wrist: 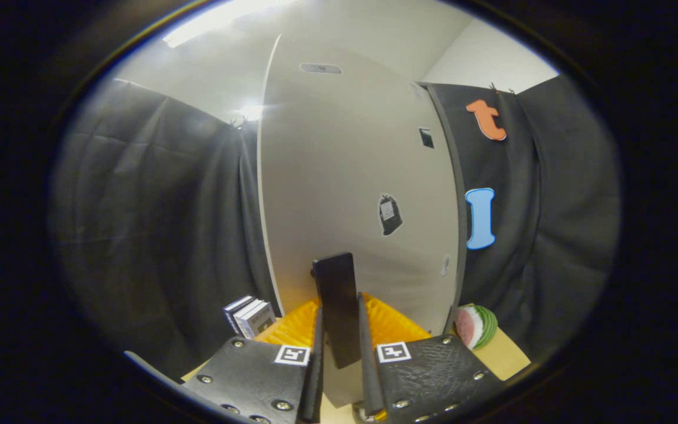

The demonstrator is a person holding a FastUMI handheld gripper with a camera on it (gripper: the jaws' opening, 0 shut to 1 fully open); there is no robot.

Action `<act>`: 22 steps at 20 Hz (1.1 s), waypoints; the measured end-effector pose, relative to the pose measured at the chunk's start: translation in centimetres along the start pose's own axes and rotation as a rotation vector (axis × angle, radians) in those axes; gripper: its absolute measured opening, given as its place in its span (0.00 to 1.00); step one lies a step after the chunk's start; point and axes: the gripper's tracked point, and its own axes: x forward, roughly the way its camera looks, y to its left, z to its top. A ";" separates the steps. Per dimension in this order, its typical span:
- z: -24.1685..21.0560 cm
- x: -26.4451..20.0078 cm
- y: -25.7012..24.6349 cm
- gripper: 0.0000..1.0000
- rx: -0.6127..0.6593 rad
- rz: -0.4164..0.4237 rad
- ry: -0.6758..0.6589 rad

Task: Open the shoe cabinet door, grab the shoes and put them into the shoe cabinet, then close the shoe cabinet door.

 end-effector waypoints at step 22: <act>1.6 -9.2 -15.9 0.24 0.009 -0.212 -0.051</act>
